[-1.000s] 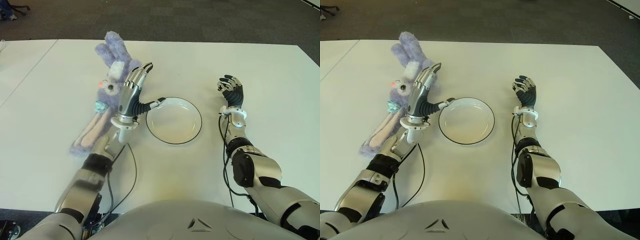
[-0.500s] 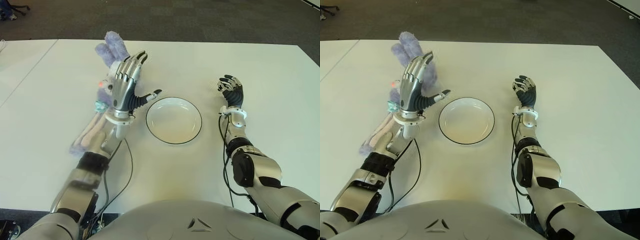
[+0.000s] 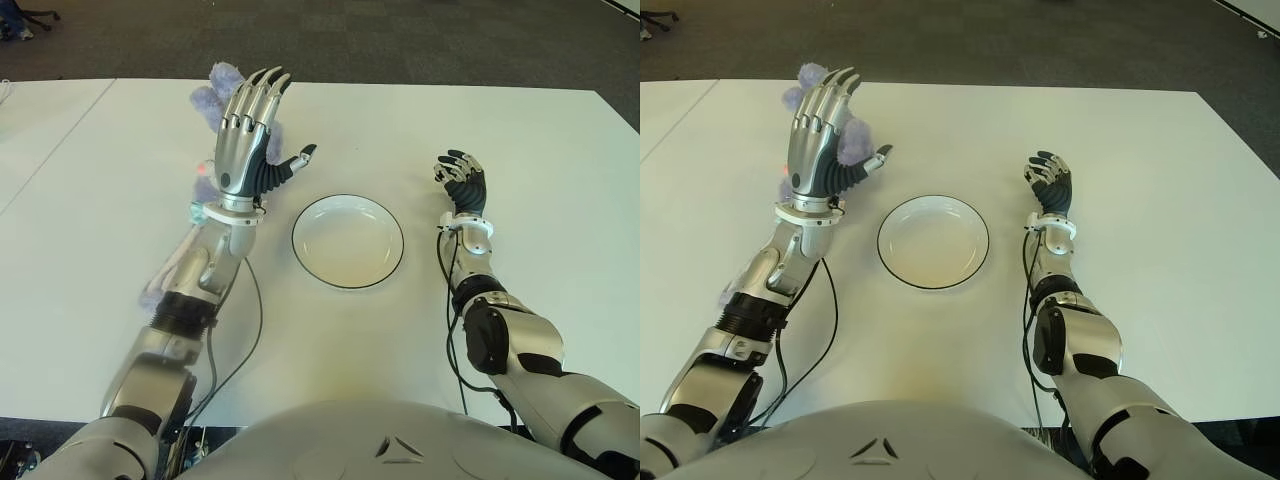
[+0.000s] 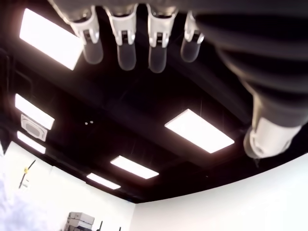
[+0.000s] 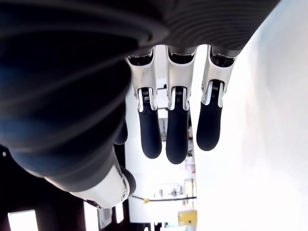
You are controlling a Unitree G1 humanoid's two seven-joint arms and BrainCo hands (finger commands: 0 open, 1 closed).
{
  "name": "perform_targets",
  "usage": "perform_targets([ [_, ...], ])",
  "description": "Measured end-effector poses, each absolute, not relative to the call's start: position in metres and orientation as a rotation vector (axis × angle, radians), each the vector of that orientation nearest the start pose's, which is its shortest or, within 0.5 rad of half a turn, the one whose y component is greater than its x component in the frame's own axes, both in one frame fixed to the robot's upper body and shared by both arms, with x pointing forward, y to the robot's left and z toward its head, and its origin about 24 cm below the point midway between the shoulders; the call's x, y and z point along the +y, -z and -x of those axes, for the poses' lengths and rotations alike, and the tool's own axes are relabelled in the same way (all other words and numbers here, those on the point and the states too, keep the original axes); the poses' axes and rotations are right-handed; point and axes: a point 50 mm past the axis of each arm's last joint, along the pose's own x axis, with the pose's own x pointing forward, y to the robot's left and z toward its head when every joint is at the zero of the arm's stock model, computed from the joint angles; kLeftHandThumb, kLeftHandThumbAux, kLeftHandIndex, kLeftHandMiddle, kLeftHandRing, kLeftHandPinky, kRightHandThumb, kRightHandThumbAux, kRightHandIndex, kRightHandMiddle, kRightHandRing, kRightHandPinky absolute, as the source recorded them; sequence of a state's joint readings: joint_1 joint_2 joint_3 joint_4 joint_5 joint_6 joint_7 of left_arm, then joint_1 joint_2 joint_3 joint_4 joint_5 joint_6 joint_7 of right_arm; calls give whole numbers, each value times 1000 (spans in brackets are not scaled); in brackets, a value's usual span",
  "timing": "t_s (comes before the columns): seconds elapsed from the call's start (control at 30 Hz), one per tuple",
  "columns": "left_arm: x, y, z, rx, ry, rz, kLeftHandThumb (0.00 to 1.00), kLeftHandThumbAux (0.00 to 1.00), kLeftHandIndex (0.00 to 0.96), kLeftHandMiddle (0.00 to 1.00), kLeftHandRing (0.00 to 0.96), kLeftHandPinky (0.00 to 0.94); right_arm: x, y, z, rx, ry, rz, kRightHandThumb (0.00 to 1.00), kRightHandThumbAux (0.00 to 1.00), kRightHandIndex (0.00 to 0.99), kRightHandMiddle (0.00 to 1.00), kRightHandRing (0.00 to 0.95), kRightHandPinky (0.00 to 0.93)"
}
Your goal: Put the doll into the plate.
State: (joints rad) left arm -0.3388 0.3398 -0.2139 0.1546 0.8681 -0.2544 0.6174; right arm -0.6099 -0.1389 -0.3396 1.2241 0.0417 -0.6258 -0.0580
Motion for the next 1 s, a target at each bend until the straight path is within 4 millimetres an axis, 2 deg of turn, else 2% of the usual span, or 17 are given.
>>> perform_targets([
  [0.1,141,-129,-301,-771,-219,-1082,225,513,77,79,57,1,-210,-10,-327,-16,282,-63,461,859,280,346,378,397],
  [0.43,134,-140,-321,-631,-117,-1281,262,468,56,30,11,0,-209,-11,-328,-16,285,-58,425,865,279,343,375,390],
  [0.67,133,-142,-327,-538,-25,-1375,301,435,24,0,0,0,-210,-11,-328,-15,290,-57,458,869,280,342,376,391],
  [0.83,148,-133,-337,-483,12,-1432,309,410,0,0,0,0,-209,-10,-328,-13,290,-58,459,871,284,345,378,395],
  [1.0,170,-115,-345,-381,66,-1436,248,377,0,0,0,0,-209,-10,-328,-13,291,-59,460,870,281,345,378,397],
])
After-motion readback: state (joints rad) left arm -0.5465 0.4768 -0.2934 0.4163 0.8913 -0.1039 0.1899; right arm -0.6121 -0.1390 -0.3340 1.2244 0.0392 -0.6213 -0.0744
